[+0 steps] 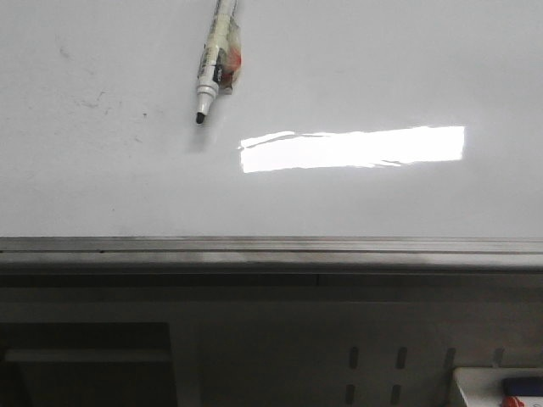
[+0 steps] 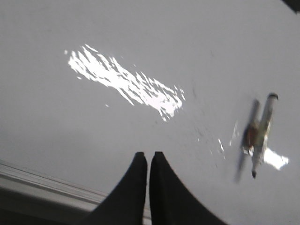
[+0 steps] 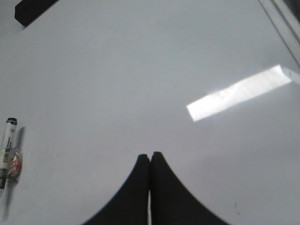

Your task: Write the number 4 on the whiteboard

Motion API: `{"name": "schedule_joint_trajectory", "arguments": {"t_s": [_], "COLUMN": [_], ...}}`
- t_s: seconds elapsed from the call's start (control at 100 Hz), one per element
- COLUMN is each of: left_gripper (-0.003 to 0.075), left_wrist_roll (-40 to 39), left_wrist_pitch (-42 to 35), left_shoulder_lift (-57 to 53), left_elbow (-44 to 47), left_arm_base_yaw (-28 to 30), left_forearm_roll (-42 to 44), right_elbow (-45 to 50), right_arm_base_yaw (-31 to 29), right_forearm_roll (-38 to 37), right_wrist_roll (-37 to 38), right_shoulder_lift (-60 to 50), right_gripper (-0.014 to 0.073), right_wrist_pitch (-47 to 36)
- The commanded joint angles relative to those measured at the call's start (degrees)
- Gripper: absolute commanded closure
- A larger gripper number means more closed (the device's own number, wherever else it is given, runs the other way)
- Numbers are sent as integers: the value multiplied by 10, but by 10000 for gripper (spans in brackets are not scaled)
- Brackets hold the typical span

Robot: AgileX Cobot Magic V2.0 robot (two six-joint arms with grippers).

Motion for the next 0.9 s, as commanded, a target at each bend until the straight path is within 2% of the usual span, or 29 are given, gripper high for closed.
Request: {"name": "schedule_joint_trajectory", "arguments": {"t_s": [0.0,0.12,0.17,0.22,0.27,0.32,0.39,0.47,0.56,0.73,0.89], "left_gripper": [740,734,697,618,491,379,282,296,353,369,369], "left_wrist_roll": [5,10,31,66,108,139,195,290,363,370,368], "left_wrist_pitch": [36,84,106,136,158,172,189,201,198,137,13], "left_shoulder_lift": [45,142,187,241,288,332,392,452,511,595,653], "left_elbow": [-63,-131,-162,-195,-230,-257,-292,-325,-358,-405,-426], "left_arm_base_yaw": [0,0,0,0,0,0,0,-4,-27,-115,-228], "left_forearm_roll": [56,91,101,99,86,55,-19,-125,-193,-172,-161], "right_elbow": [-44,-101,-128,-153,-177,-200,-229,-257,-278,-285,-284], "right_arm_base_yaw": [-1,-1,-1,-1,-1,-1,-1,-1,-1,-1,-1], "right_forearm_roll": [6,-6,-6,-6,-6,-6,-6,-6,-6,-6,-6], "right_wrist_roll": [-15,-72,-106,-138,-155,-161,-161,-161,-161,-161,-161], "right_shoulder_lift": [-1,31,50,72,94,121,152,182,207,218,218], "right_gripper": [658,657,654,632,582,505,382,265,228,228,228], "right_wrist_pitch": [22,108,132,155,173,188,204,224,238,231,233]}}
